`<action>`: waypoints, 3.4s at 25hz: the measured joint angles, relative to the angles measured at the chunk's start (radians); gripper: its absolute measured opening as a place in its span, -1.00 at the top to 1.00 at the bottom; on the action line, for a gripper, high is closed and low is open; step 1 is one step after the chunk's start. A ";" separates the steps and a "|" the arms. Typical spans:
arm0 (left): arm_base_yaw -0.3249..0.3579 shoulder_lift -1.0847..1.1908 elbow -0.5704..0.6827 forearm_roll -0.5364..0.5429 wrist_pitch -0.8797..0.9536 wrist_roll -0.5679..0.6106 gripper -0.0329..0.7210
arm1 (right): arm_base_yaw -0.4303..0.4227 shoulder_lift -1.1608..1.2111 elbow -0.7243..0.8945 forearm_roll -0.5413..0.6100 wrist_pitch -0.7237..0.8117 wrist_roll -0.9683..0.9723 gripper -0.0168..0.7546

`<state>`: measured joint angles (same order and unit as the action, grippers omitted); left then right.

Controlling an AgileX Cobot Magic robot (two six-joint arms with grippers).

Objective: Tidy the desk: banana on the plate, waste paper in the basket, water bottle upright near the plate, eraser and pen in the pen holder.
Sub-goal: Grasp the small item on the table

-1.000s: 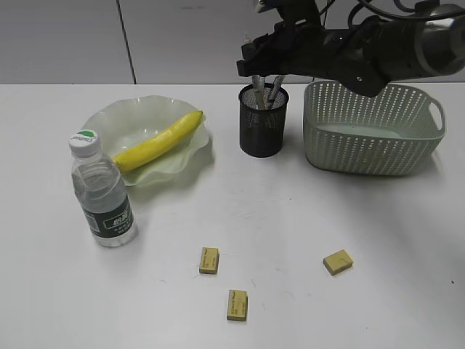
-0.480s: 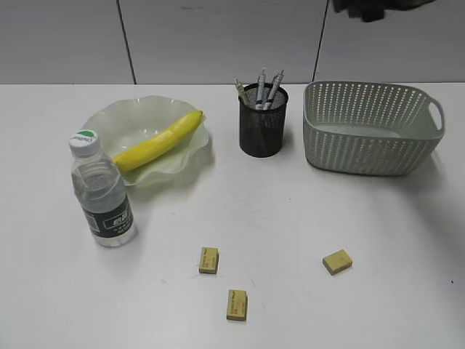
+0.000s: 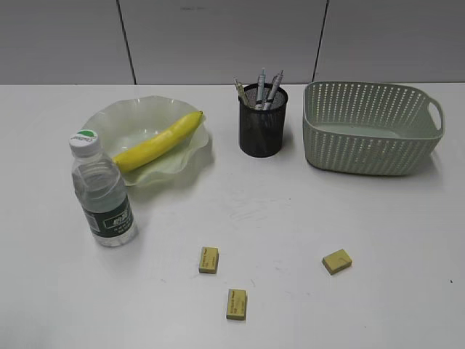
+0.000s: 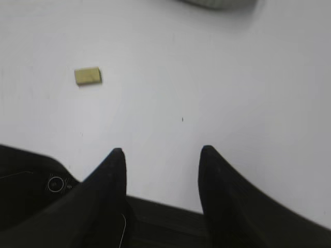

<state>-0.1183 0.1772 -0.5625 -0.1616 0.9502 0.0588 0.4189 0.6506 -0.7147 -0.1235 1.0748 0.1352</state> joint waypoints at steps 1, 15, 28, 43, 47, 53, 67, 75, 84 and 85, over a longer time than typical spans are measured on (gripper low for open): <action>0.000 0.057 -0.001 -0.070 -0.034 0.066 0.06 | 0.000 -0.084 0.028 0.002 0.036 -0.001 -0.01; -0.224 0.865 -0.220 -0.449 -0.312 0.496 -0.02 | 0.005 -0.647 0.182 0.016 0.027 -0.002 -0.01; -0.791 1.610 -0.641 0.259 -0.262 -0.246 -0.34 | 0.005 -0.629 0.203 0.021 -0.030 -0.002 -0.01; -0.792 1.885 -0.732 0.398 -0.167 -0.514 -0.14 | 0.005 -0.629 0.203 0.021 -0.030 -0.002 -0.01; -0.791 1.890 -0.732 0.399 -0.181 -0.515 0.13 | 0.005 -0.629 0.203 0.021 -0.030 -0.002 -0.01; -0.790 1.893 -0.734 0.401 -0.182 -0.517 0.41 | 0.005 -0.629 0.203 0.021 -0.030 -0.002 0.06; -0.779 1.799 -0.879 0.435 -0.216 -0.517 0.69 | 0.005 -0.629 0.203 0.021 -0.030 -0.002 0.33; -0.728 1.782 -0.913 0.425 -0.121 -0.517 0.08 | 0.005 -0.629 0.203 0.022 -0.030 -0.002 0.34; -0.728 1.788 -0.665 0.317 -0.266 -0.516 -0.33 | 0.005 -0.629 0.203 0.022 -0.030 -0.002 0.35; -0.728 1.793 -0.659 0.313 -0.275 -0.516 -0.33 | 0.005 -0.629 0.203 0.022 -0.030 -0.002 0.35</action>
<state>-0.8460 1.9705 -1.2211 0.1515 0.6751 -0.4572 0.4236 0.0213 -0.5117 -0.1013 1.0446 0.1335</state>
